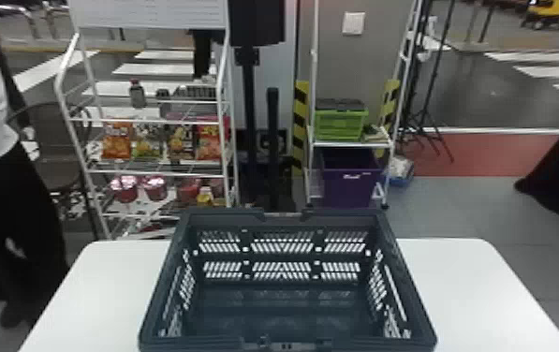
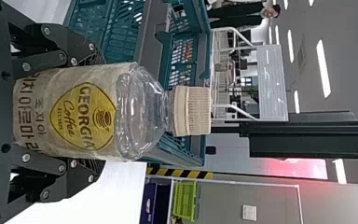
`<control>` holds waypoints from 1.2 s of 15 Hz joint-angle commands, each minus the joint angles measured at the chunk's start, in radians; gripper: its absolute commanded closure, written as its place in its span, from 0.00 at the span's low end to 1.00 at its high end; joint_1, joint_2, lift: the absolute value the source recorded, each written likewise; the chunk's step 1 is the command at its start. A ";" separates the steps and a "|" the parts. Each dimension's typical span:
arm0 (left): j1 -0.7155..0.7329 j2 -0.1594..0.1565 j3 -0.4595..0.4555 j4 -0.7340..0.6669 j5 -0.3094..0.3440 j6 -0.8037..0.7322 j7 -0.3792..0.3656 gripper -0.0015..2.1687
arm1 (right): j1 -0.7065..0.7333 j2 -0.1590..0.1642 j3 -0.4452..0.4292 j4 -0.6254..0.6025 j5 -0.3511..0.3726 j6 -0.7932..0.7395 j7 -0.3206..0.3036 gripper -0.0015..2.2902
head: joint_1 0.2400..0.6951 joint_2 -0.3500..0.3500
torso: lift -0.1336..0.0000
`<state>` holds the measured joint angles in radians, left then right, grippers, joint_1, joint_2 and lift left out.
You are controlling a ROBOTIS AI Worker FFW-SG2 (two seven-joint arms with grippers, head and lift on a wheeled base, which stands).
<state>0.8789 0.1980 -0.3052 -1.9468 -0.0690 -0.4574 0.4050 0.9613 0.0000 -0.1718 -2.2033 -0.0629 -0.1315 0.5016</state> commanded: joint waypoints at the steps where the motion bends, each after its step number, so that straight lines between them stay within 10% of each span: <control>1: 0.002 0.001 0.000 -0.006 0.000 0.003 0.000 0.99 | 0.001 0.001 0.002 0.000 0.000 0.002 0.000 1.00 | 0.57 0.50 | 1.00; 12: -0.005 0.003 -0.011 0.008 -0.006 0.000 0.000 0.99 | 0.007 0.001 0.005 -0.079 -0.006 0.020 0.000 1.00 | 0.57 0.50 | 1.00; 18: -0.015 0.023 -0.011 0.069 0.003 -0.102 -0.008 0.99 | -0.105 0.001 0.071 -0.286 0.046 0.373 -0.041 1.00 | 0.57 0.50 | 1.00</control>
<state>0.8663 0.2139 -0.3170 -1.8968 -0.0697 -0.5127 0.3985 0.8936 0.0000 -0.1211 -2.4528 -0.0415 0.1594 0.4641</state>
